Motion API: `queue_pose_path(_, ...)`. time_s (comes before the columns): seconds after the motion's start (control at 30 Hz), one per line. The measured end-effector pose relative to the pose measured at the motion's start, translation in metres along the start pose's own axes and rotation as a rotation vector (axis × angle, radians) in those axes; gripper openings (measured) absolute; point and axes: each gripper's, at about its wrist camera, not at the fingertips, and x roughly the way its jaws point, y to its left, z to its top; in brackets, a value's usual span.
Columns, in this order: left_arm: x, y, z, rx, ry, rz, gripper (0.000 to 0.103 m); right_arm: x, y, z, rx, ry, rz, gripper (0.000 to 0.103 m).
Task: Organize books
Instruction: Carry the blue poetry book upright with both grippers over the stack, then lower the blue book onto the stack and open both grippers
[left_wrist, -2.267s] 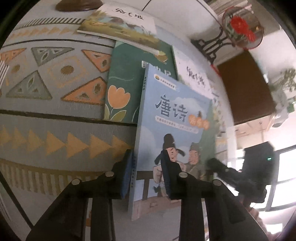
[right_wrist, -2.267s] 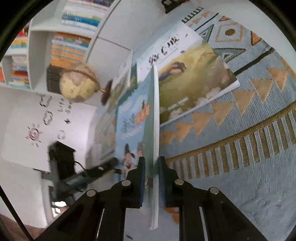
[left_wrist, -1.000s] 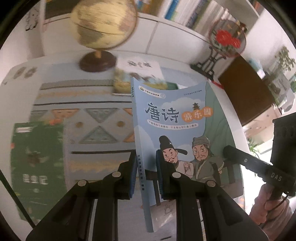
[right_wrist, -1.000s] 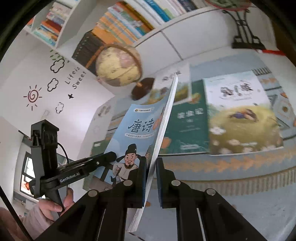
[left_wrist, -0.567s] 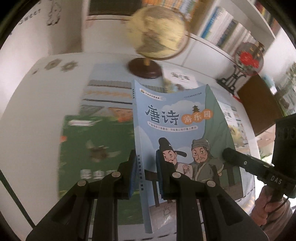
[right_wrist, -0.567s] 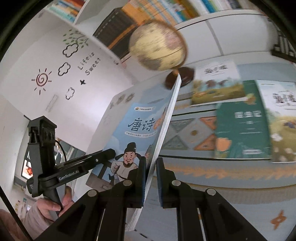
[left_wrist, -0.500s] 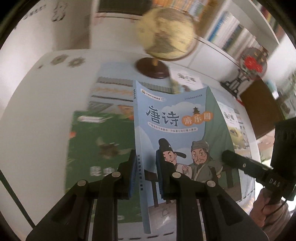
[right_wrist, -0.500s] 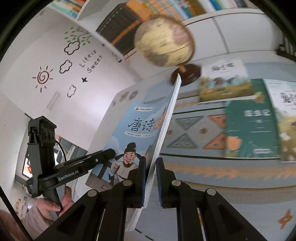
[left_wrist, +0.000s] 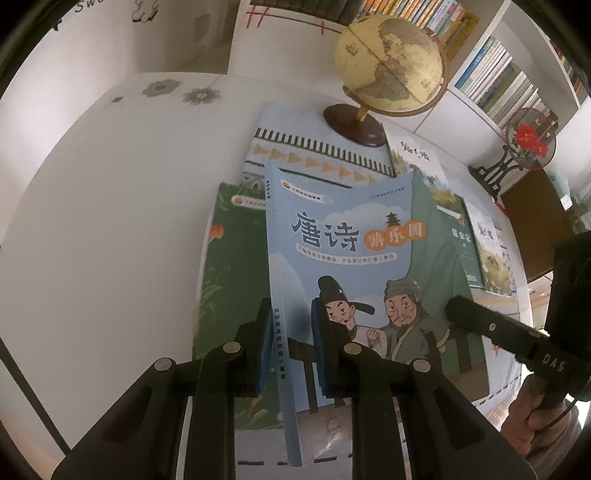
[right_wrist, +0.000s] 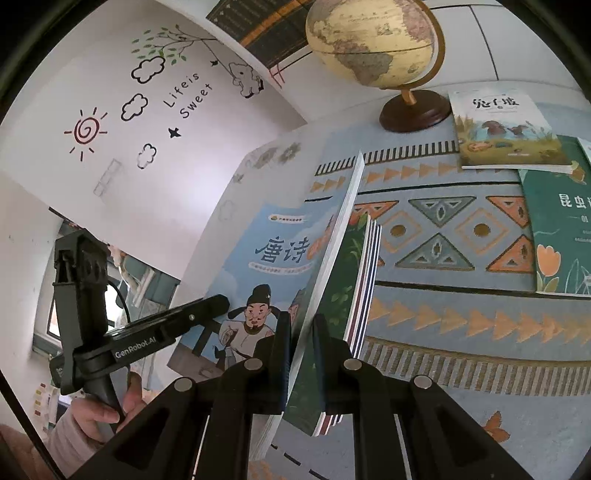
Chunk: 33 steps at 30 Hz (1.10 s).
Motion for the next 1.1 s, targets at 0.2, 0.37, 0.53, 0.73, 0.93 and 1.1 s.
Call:
queue_pose_path(0.2,0.008,0.017,-0.012,-0.040,0.029,0.008,0.015,0.013,0.004,-0.004,0.004,0.021,-0.006,0.011)
queue_pose_path(0.37,0.014,0.029,-0.017,-0.057,0.044,0.025,0.015,0.029,0.005,-0.008,0.013,0.047,-0.017,0.011)
queue_pose_path(0.53,0.022,0.041,-0.018,-0.083,0.060,0.042,0.018,0.048,0.001,-0.013,0.041,0.095,-0.033,0.011)
queue_pose_path(0.73,0.024,0.042,-0.018,-0.072,0.055,0.062,0.021,0.058,-0.009,-0.021,0.099,0.113,-0.050,0.011)
queue_pose_path(0.93,0.021,0.045,-0.015,-0.099,0.055,0.138,0.030,0.064,-0.015,-0.024,0.132,0.126,-0.077,0.014)
queue_pose_path(1.1,0.020,0.052,-0.006,-0.135,0.074,0.185,0.031,0.065,-0.015,-0.023,0.142,0.142,-0.084,0.015)
